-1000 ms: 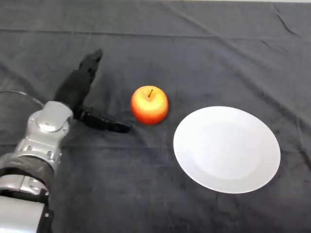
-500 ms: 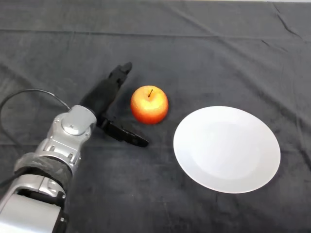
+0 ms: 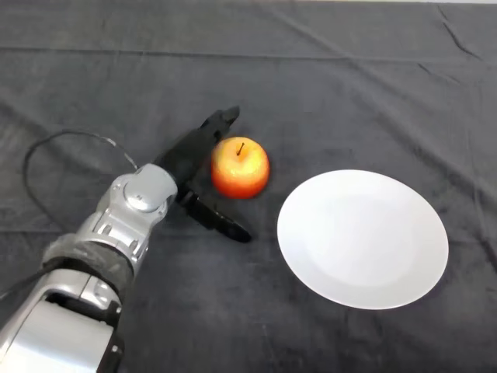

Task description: Move the apple to the plate

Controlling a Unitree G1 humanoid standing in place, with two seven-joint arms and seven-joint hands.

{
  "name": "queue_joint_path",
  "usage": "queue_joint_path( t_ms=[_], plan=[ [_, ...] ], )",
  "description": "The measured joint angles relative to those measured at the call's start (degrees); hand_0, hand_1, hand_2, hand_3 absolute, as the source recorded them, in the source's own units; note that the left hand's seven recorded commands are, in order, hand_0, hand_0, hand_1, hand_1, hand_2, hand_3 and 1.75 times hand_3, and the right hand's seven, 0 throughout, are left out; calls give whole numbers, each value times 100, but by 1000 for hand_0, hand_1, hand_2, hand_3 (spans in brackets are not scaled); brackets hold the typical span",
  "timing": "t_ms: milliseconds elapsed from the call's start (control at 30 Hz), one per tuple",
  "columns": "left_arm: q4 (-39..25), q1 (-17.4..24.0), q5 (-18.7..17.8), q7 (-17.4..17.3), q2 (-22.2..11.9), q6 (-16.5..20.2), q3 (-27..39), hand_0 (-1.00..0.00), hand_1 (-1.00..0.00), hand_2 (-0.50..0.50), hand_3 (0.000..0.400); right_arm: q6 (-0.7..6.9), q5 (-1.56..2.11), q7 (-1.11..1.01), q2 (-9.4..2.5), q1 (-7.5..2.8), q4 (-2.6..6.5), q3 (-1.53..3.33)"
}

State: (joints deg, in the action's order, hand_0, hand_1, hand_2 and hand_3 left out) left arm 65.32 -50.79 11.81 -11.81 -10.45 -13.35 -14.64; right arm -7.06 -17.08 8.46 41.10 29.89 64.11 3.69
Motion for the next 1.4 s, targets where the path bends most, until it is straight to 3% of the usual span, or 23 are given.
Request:
queue_joint_path(
  t_ms=[133, 200, 367, 467, 567, 600, 633, 700, 733, 1400],
  plan=[
    [0, -160, 76, 0, 45, 0, -83, 0, 0, 0, 0, -1, 0, 0, 0, 2, -1, -1],
    [0, -221, 104, 0, 49, 0, -113, 0, -161, 80, 64, -1, 0, 0, 0, 2, -2, -1],
    [0, -250, 129, 0, 54, 0, -301, 0, -427, 214, 171, -1, 0, 0, 2, 3, -2, -1],
    [0, -251, 199, 1, 54, 0, -321, -4, -533, 265, 213, -1, -1, 0, 2, 3, -2, -1],
    [0, -251, 236, 2, 52, 0, -409, -259, -573, 157, 229, -1, -1, 0, 3, 3, -2, -1],
    [0, -251, 246, 2, 52, 0, -465, -494, -584, 45, 234, -1, -1, 0, 3, 3, -2, -1],
    [0, -251, 253, 2, 53, 0, -490, -541, -588, 24, 235, -1, 0, 0, 3, 4, -2, -1],
    [0, -251, 303, 3, 53, 0, -504, -914, -608, -153, 365, -1, 0, 0, 3, 4, -2, -1],
    [0, -251, 322, 4, 53, 0, -504, -1000, -616, -192, 400, -1, 0, 0, 3, 4, -2, -1],
    [5, -444, 638, 107, 38, 121, -729, -1000, -776, -112, 400, -1, 0, 0, 4, 5, -2, -2]
  ],
)
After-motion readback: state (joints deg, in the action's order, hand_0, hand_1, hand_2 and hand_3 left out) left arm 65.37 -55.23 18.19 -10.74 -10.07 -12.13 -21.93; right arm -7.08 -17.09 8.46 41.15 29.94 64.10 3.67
